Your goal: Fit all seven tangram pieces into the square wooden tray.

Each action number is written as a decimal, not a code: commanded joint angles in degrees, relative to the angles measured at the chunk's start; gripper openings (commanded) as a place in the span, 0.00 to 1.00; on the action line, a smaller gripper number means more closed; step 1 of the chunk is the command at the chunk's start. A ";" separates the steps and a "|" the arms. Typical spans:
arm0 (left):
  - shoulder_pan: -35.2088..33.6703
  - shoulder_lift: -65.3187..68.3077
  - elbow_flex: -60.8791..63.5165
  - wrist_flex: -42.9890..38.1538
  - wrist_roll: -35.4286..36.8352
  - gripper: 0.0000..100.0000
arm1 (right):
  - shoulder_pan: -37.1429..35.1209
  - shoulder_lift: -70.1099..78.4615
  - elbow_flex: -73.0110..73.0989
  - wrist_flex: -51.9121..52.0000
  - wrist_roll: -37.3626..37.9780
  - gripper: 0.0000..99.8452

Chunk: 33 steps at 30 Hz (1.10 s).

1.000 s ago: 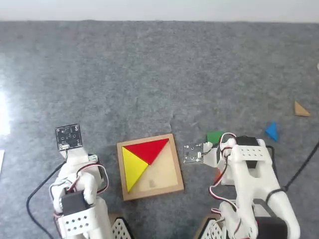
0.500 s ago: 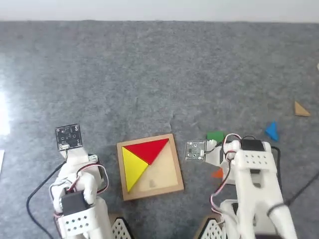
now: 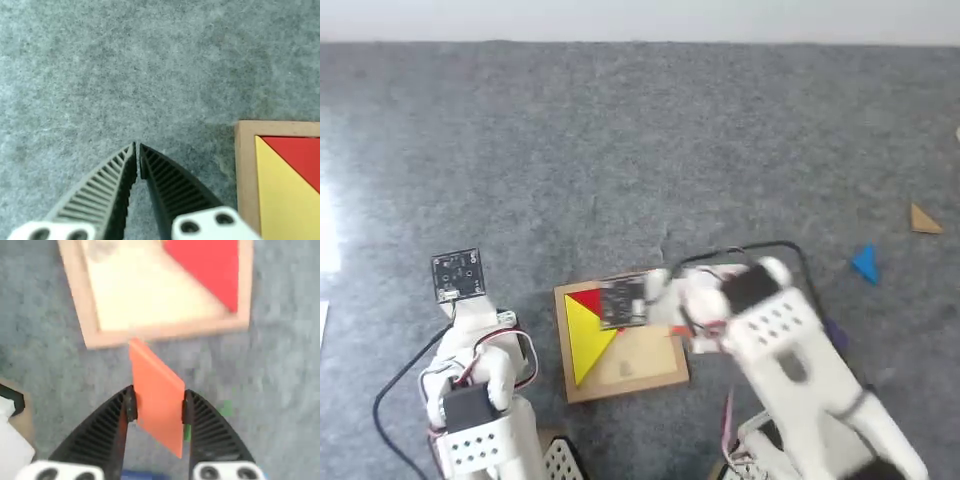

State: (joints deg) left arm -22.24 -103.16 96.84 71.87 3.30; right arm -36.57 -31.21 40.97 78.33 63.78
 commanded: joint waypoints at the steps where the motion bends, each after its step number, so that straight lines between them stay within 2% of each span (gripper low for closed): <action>1: -0.18 -0.97 -0.40 0.44 -0.26 0.01 | -4.26 12.18 -10.11 1.01 -0.44 0.08; 7: -0.18 -0.97 -0.40 0.44 -0.26 0.01 | -8.92 28.88 -19.69 0.31 0.00 0.08; 17: -0.18 -0.97 -0.40 0.44 -0.26 0.01 | -12.44 37.58 -23.38 -1.71 4.75 0.09; 24: -0.18 -0.97 -0.40 0.44 -0.26 0.01 | -11.38 37.93 -23.74 -3.74 4.57 0.34; 31: -0.18 -0.97 -0.40 0.44 -0.26 0.01 | -9.36 28.79 -22.15 -1.89 0.26 0.34; 33: -0.18 -0.97 -0.40 0.44 -0.26 0.01 | -7.69 22.20 -19.16 -1.89 -0.35 0.29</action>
State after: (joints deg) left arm -22.24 -103.16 96.84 71.87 3.30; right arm -47.30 1.23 20.13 75.60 64.84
